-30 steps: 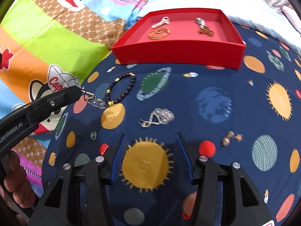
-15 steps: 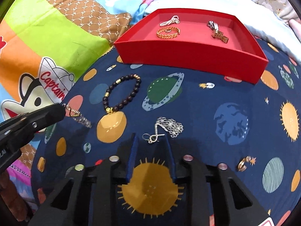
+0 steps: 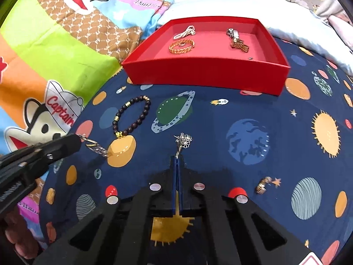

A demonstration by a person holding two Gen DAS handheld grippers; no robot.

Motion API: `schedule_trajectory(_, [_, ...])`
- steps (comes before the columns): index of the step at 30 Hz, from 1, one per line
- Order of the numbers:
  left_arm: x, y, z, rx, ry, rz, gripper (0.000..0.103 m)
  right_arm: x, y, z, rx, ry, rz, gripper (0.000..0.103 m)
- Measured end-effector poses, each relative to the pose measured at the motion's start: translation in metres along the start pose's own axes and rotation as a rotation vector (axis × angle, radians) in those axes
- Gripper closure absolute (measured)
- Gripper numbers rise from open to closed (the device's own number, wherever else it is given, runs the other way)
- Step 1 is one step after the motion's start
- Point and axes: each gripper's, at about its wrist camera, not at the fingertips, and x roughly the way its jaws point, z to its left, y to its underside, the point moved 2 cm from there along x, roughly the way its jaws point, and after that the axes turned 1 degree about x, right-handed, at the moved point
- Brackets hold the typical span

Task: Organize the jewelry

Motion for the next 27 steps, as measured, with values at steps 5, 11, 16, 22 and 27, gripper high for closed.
schedule_trajectory(5, [-0.004, -0.001, -0.008, 0.009, 0.012, -0.005, 0.103, -0.02, 0.0, -0.005, 0.013, -0.007, -0.032, 0.102])
schedule_trajectory(11, [-0.016, -0.008, -0.018, 0.027, 0.028, -0.032, 0.103, -0.048, -0.004, -0.009, 0.027, -0.021, -0.081, 0.102])
schedule_trajectory(16, [-0.027, -0.02, -0.027, 0.041, 0.043, -0.065, 0.103, -0.076, -0.016, -0.011, 0.029, -0.03, -0.143, 0.102])
schedule_trajectory(22, [-0.039, -0.052, -0.04, 0.068, 0.053, -0.134, 0.103, -0.098, -0.041, -0.015, 0.014, -0.033, -0.209, 0.102])
schedule_trajectory(27, [-0.043, -0.092, -0.05, 0.093, 0.056, -0.206, 0.103, -0.106, -0.077, -0.022, -0.007, -0.032, -0.257, 0.102])
